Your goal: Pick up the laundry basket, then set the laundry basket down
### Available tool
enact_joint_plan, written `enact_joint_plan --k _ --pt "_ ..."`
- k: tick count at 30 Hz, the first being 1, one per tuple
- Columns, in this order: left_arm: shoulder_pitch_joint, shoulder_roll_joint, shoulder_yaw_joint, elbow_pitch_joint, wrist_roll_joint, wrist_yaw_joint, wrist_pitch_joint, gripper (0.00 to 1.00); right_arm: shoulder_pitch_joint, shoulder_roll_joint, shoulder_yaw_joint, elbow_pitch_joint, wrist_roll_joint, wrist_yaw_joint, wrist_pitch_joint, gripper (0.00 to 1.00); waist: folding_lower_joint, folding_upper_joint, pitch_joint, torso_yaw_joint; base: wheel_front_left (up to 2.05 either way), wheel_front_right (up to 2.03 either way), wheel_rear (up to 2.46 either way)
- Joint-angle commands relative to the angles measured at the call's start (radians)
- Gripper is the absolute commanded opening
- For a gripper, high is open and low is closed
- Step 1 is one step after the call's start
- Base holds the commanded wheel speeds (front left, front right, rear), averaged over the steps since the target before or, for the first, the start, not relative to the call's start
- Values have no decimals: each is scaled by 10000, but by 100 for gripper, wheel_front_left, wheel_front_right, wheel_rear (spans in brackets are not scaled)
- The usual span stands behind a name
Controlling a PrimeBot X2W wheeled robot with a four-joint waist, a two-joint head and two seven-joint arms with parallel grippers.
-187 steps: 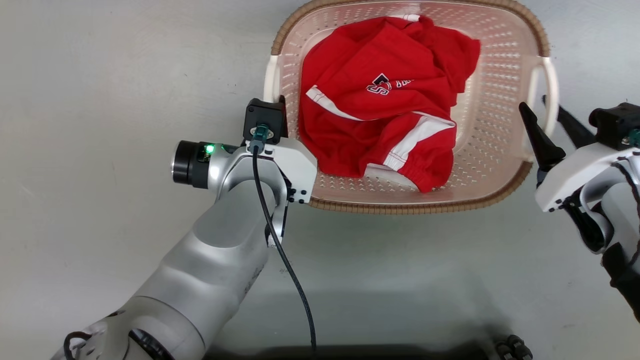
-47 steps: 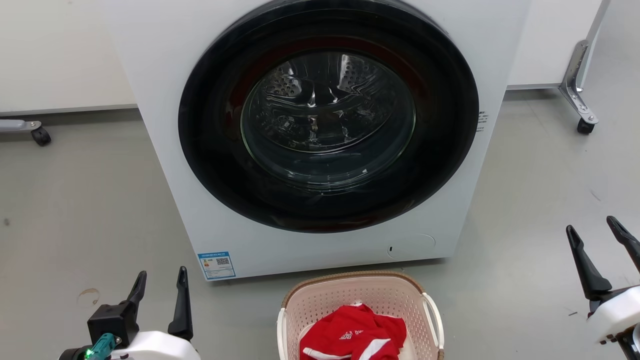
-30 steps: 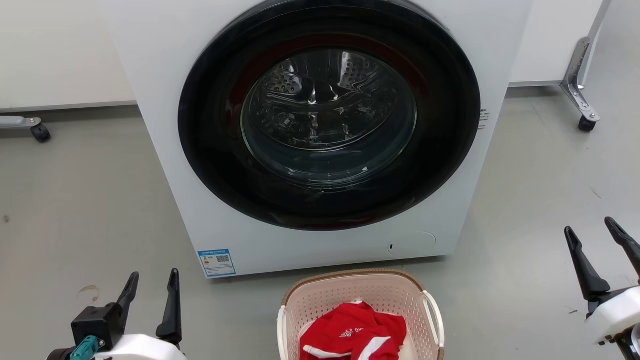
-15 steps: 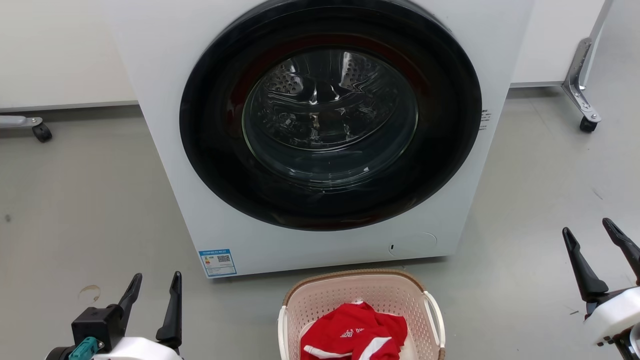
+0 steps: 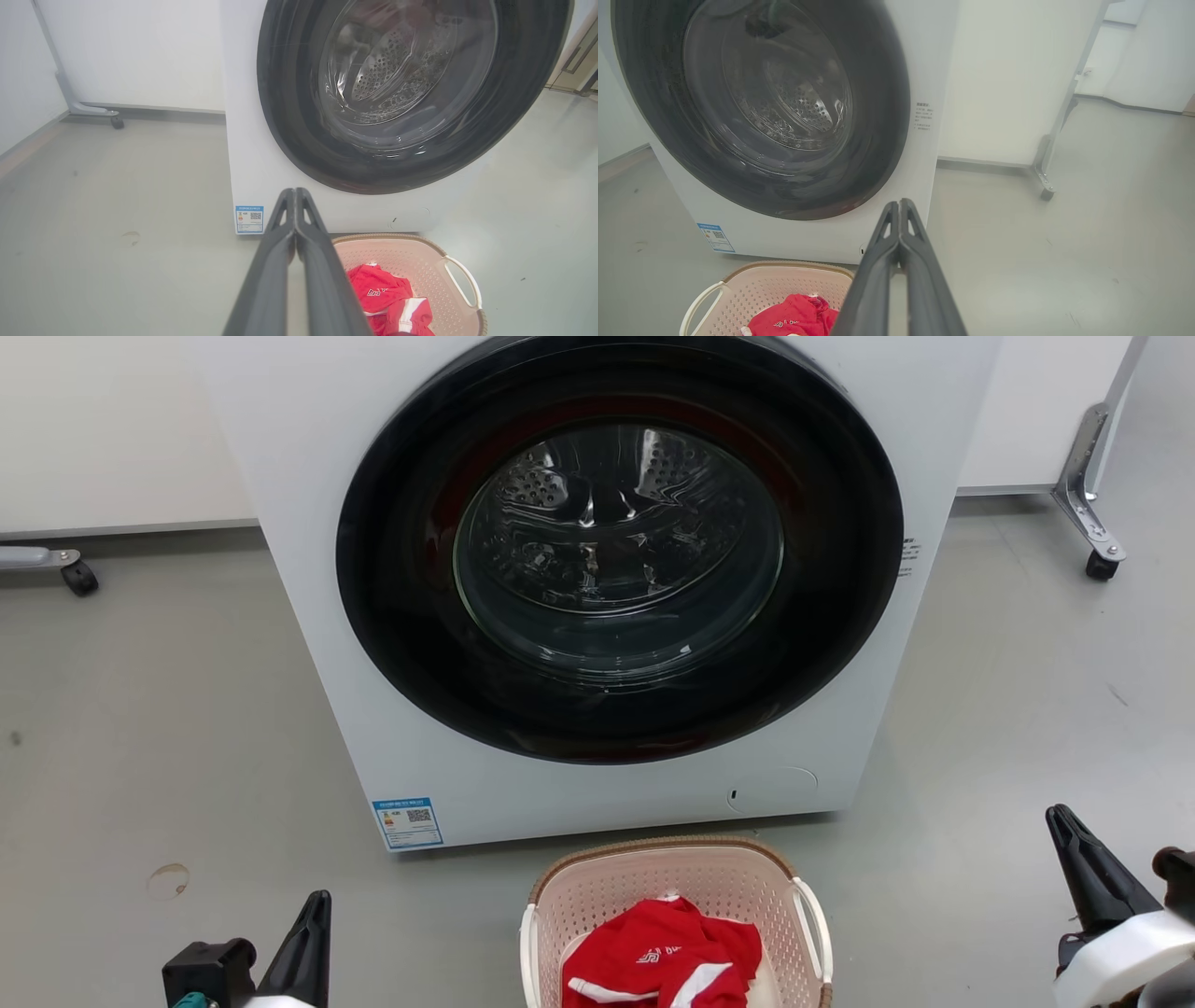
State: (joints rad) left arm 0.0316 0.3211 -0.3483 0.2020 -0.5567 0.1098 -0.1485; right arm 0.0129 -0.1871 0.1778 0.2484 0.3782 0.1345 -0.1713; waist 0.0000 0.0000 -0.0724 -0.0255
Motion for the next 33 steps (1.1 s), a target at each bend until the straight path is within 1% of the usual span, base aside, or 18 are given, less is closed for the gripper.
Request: enact_joint_plan --k 1,4,8,33 --pt "-314 169 219 -214 -166 -75 5 0 -377 -343 -207 -236 240 -3 56 0 8 0 3 2 0 0 0" --pt "-331 98 328 -206 -427 -133 72 0 -386 -300 -275 -243 544 -4 128 0 22 0 4 8 0 0 0" --pt "-370 3 473 -177 -770 -209 157 0 -415 -245 -364 -230 944 -5 219 0 2 0 47 17 0 0 0" --pt "-623 -618 1428 -11 -3000 -716 724 0 -605 123 -951 -180 3546 -13 823 0 0 0 212 72 0 0 0"
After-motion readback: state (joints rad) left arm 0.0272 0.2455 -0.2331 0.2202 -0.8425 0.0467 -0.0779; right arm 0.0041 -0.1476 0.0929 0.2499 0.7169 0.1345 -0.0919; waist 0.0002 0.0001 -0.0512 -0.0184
